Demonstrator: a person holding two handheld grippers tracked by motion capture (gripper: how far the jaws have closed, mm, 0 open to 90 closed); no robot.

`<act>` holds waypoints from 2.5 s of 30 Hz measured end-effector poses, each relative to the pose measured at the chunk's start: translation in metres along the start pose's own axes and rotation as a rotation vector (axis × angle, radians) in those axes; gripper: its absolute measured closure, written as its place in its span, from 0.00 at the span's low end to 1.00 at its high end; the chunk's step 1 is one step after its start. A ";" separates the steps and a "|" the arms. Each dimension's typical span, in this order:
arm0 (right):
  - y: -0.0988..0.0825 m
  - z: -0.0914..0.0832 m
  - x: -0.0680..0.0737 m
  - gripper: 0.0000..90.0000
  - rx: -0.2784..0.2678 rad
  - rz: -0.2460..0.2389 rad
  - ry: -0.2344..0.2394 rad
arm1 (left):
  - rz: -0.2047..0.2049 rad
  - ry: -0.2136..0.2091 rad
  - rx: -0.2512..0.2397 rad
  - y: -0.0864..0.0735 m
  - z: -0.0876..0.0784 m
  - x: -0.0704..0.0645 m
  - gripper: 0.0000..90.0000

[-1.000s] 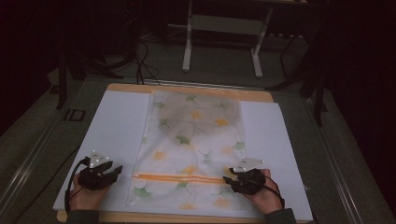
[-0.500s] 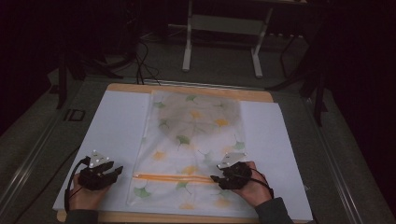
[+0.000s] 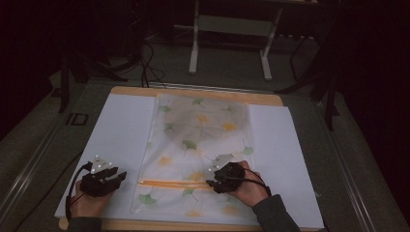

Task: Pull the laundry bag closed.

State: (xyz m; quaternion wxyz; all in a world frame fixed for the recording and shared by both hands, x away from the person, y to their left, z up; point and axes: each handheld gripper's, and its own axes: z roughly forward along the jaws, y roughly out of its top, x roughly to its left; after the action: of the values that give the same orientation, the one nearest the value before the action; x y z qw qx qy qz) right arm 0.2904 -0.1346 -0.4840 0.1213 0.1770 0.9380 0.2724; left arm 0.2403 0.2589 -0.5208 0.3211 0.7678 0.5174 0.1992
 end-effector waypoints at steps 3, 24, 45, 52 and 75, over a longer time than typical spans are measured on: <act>0.007 0.004 0.002 0.56 0.009 -0.014 0.004 | -0.002 0.005 -0.002 0.000 -0.001 0.000 0.65; 0.050 0.027 0.014 0.59 0.023 -0.096 0.060 | 0.007 0.014 -0.010 0.000 -0.004 0.002 0.63; 0.083 0.040 0.026 0.60 0.023 -0.157 0.096 | -0.006 0.000 -0.020 0.000 -0.008 0.009 0.64; 0.094 0.046 0.031 0.64 0.014 -0.171 0.108 | -0.020 -0.030 -0.026 0.001 -0.009 0.011 0.64; 0.122 0.070 0.051 0.75 0.009 -0.206 0.152 | -0.015 -0.040 -0.015 0.001 -0.008 0.011 0.64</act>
State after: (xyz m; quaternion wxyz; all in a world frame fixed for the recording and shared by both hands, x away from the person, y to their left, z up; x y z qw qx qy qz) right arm 0.2990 0.0145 -0.4806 0.0763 0.0590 0.9589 0.2668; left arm 0.2402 0.2715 -0.5141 0.3385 0.7652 0.5152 0.1853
